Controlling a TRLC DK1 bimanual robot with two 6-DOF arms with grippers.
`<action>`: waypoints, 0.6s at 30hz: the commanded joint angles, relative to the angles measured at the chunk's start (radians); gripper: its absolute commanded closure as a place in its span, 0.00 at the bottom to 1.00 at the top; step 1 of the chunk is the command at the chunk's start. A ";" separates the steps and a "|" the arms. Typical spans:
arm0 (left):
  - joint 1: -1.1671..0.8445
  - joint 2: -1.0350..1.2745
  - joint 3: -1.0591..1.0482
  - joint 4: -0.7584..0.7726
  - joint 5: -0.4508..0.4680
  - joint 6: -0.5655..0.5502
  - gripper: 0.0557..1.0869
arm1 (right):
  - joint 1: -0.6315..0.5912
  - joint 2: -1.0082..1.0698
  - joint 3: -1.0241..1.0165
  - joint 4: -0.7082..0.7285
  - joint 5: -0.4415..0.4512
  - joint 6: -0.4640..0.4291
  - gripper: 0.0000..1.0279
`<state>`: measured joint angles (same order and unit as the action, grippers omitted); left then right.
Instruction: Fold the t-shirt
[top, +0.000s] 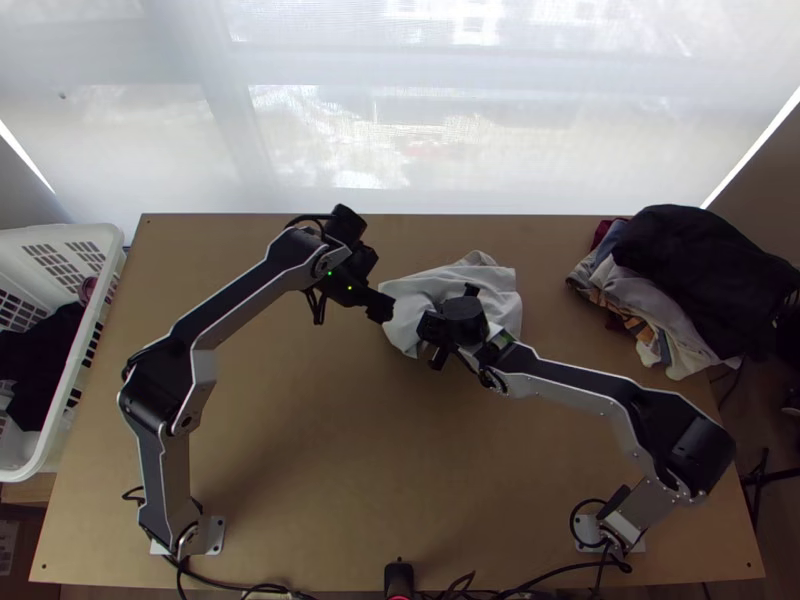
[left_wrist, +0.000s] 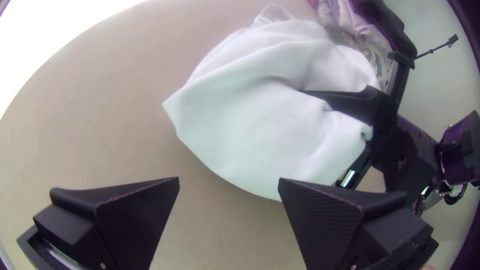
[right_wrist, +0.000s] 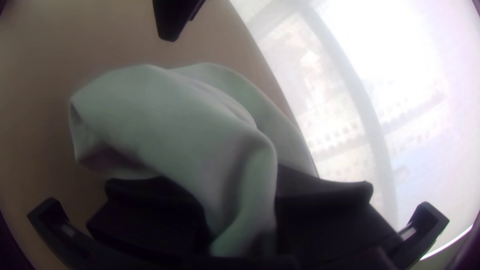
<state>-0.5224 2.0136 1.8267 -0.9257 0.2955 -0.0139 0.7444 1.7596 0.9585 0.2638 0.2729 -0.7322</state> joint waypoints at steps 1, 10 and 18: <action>0.053 -0.130 -0.001 -0.035 -0.012 0.002 0.06 | -0.023 -0.209 0.060 -0.132 -0.012 0.040 0.97; 0.233 -0.328 -0.076 -0.073 -0.016 0.000 0.06 | -0.183 -0.376 0.237 -0.301 -0.037 0.051 0.97; 0.348 -0.486 -0.224 -0.079 -0.015 0.003 0.06 | -0.421 -0.506 0.310 -0.336 -0.075 0.056 0.97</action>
<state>-0.2657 1.6535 1.7054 -0.9981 0.2794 -0.0101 0.5018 1.3663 1.2072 -0.0391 0.2237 -0.6838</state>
